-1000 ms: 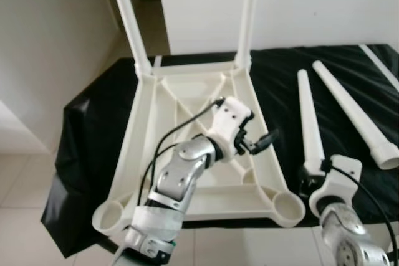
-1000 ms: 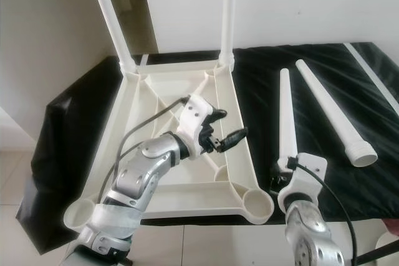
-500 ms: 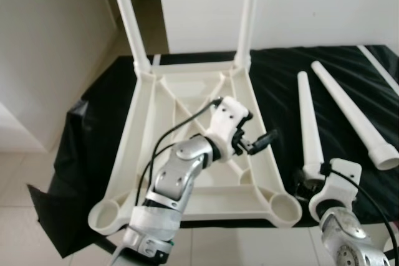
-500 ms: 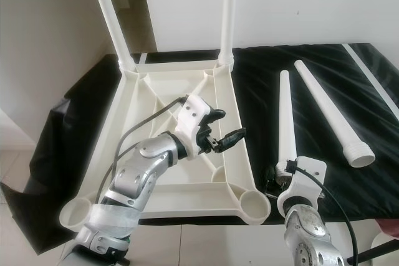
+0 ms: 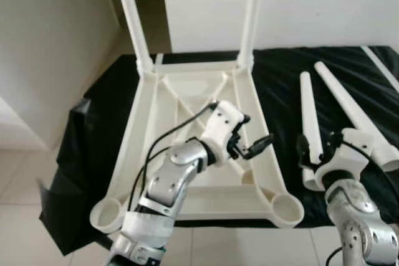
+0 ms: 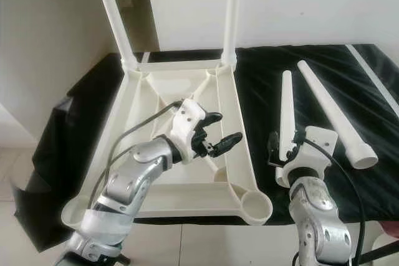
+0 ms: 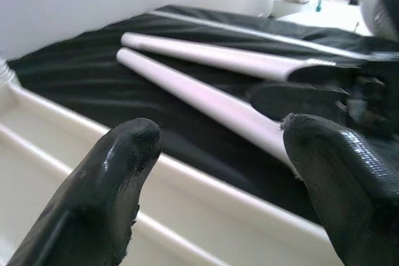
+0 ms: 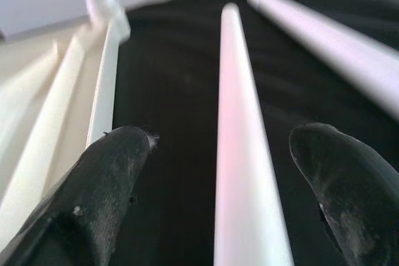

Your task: Building children table

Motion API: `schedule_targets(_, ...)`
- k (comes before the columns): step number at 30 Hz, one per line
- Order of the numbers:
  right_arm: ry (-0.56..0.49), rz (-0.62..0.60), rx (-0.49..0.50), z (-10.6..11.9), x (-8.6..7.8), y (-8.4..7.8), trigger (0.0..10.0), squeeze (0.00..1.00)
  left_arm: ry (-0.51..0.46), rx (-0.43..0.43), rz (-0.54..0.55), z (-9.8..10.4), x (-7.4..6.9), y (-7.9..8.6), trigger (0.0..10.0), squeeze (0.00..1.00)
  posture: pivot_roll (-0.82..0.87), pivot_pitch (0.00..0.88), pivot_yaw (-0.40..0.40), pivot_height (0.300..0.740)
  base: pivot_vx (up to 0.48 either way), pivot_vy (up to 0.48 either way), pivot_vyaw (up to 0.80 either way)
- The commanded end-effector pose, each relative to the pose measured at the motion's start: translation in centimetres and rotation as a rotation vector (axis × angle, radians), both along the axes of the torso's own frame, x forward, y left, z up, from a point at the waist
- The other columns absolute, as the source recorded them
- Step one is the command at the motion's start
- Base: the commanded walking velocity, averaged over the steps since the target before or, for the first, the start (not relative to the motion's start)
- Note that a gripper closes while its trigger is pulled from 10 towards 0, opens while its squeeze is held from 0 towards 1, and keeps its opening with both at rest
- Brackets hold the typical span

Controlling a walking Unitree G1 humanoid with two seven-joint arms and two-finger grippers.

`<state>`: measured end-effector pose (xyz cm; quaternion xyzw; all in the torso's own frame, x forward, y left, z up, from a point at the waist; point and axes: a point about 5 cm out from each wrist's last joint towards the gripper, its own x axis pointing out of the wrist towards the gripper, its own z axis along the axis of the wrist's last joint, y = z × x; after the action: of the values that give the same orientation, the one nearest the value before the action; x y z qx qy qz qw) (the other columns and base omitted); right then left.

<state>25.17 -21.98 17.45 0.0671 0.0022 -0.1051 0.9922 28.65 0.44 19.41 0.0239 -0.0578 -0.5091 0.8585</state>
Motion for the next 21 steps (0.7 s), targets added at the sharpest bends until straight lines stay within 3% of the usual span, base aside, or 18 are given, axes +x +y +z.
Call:
schedule_targets(1, 0.004, 0.0, 0.015, 0.1, 0.4, -0.5, 10.0, 0.0, -0.003, 0.025, -0.118, -0.2, -0.7, -0.2, 10.0, 0.0, -0.05, 0.0, 0.033, 0.74, 0.0, 0.0, 0.0)
schedule_targets(4, 0.009, -0.005, 0.016, 0.1, 0.7, -0.7, 10.0, 0.0, -0.001, 0.028, -0.126, -0.2, -0.8, -0.2, 10.0, 0.0, -0.04, 0.0, 0.036, 0.74, 0.0, 0.0, 0.0)
schedule_targets(8, 0.062, -0.057, 0.118, -0.3, 2.3, -1.5, 10.0, 0.0, 0.02, 0.057, -0.214, -0.4, -2.2, -0.2, 10.0, 0.0, -0.03, 0.0, 0.039, 0.74, 0.0, 0.0, 0.0)
schedule_targets(13, 0.08, -0.073, 0.142, -0.3, 2.8, -1.7, 10.0, 0.0, 0.053, 0.071, -0.227, -0.6, -2.5, -0.2, 10.0, 0.0, -0.03, 0.0, 0.039, 0.74, 0.0, 0.0, 0.0)
schedule_targets(16, 0.117, -0.104, 0.138, -0.2, 3.8, -1.9, 10.0, 0.0, 0.091, 0.089, -0.243, -0.9, -2.8, -0.1, 10.0, 0.0, -0.01, 0.0, 0.038, 0.74, 0.0, 0.0, 0.0)
schedule_targets(17, 0.174, -0.101, 0.148, -0.5, 4.6, -1.8, 10.0, 0.0, 0.095, 0.098, -0.244, -1.0, -3.1, 0.1, 10.0, 0.0, -0.01, 0.0, 0.036, 0.74, 0.0, 0.0, 0.0)
schedule_targets(21, 0.21, -0.087, 0.148, -0.7, 4.6, -1.7, 10.0, 0.0, 0.111, 0.1, -0.245, -1.1, -3.3, 0.2, 10.0, 0.0, 0.0, 0.0, 0.035, 0.74, 0.0, 0.0, 0.0)
